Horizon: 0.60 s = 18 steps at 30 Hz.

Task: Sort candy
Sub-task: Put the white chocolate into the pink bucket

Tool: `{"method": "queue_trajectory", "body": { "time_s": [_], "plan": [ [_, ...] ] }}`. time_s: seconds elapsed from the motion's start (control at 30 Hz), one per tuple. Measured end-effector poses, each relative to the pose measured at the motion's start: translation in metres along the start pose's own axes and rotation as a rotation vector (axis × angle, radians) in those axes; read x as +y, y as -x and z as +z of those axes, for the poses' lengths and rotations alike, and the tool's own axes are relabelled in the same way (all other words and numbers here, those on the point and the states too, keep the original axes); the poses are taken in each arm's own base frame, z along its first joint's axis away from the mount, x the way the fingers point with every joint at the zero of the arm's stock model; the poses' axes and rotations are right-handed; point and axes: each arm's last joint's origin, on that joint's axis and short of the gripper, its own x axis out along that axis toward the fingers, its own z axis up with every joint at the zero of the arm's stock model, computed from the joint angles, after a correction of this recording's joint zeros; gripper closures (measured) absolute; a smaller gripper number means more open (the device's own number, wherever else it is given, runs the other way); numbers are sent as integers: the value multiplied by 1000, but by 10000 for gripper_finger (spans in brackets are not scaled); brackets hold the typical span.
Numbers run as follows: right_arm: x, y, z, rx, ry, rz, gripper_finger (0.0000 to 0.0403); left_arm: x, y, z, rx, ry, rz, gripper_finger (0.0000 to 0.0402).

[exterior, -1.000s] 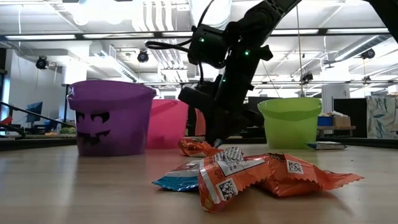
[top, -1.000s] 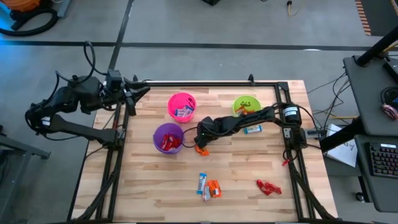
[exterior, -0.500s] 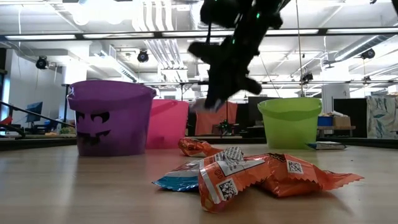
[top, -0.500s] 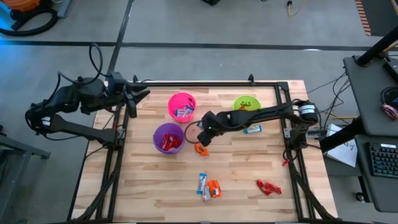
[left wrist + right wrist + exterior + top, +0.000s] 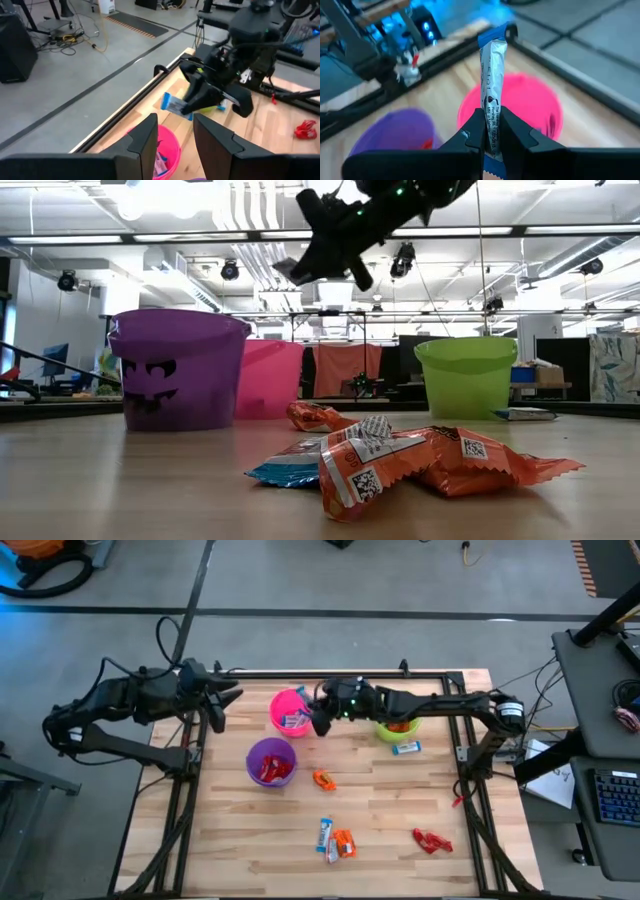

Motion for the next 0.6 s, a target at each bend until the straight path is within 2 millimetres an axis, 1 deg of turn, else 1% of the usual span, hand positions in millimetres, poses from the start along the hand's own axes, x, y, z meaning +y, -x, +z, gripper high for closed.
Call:
{"method": "queue_trajectory", "body": {
  "time_s": [0.27, 0.47, 0.6],
  "plan": [
    [-16, -22, 5, -125, 179, -5, 369, -4, -10, 2, 1, -128, 21, 299],
    [-23, -41, -1, -172, 260, 4, 369, 0, -20, 16, -93, -224, 106, 322],
    [-27, -52, -8, -180, 264, 1, 369, 6, -27, 23, -122, -291, 169, 325]
  ]
}}
